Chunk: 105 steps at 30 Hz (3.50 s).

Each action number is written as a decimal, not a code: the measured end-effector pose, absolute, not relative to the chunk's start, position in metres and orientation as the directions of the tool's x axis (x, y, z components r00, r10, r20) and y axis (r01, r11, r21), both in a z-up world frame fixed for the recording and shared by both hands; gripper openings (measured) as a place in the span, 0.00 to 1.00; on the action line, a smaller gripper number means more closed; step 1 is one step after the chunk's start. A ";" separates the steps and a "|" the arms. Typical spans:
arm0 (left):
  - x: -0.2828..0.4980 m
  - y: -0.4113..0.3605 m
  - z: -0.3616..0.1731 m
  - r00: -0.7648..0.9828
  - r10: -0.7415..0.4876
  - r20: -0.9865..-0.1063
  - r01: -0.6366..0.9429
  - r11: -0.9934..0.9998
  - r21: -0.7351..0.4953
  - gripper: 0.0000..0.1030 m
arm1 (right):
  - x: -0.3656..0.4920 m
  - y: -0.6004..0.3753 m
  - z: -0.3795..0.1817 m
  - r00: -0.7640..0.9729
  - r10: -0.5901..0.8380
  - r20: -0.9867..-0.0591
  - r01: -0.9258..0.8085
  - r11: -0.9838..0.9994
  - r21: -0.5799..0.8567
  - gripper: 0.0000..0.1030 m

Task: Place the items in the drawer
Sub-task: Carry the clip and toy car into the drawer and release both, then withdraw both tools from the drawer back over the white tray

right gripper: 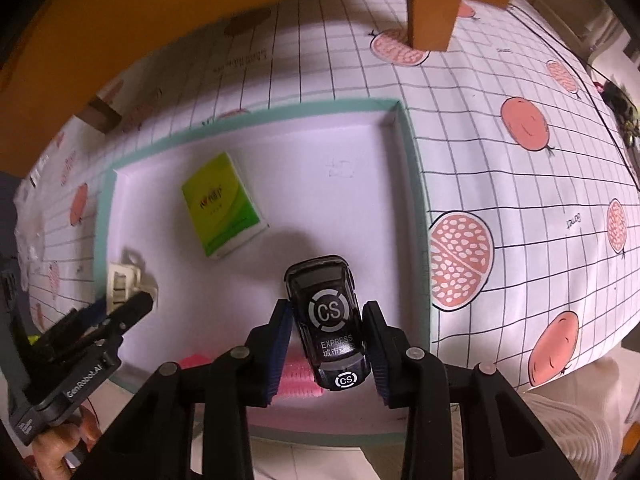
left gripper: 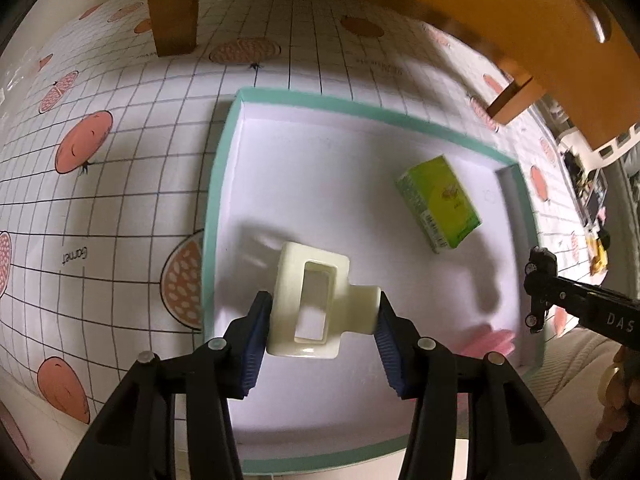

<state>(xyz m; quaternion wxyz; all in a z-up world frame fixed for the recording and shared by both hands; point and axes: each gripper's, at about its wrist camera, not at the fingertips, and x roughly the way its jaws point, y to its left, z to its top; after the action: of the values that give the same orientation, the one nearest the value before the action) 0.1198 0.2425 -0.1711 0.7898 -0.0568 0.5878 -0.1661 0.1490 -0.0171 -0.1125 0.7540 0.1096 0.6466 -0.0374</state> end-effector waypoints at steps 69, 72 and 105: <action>0.211 0.263 0.080 0.664 -0.449 -0.599 0.314 0.893 -0.322 0.65 | 0.248 0.035 0.144 0.595 -0.027 -0.803 0.078 0.997 0.025 0.44; 0.212 0.263 0.078 0.665 -0.435 -0.607 0.299 0.900 -0.318 0.66 | 0.246 0.035 0.142 0.591 -0.034 -0.806 0.078 0.997 0.016 0.47; 0.199 0.278 0.071 0.726 -0.339 -0.598 0.214 0.938 -0.273 1.00 | 0.232 0.027 0.124 0.606 -0.031 -0.795 0.094 0.995 0.032 1.00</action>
<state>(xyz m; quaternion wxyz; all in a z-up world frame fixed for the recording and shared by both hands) 0.1989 0.2779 0.0709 0.9244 -0.0927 0.3384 -0.1495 0.2322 0.0270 0.1239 0.8954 0.0353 0.4425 -0.0349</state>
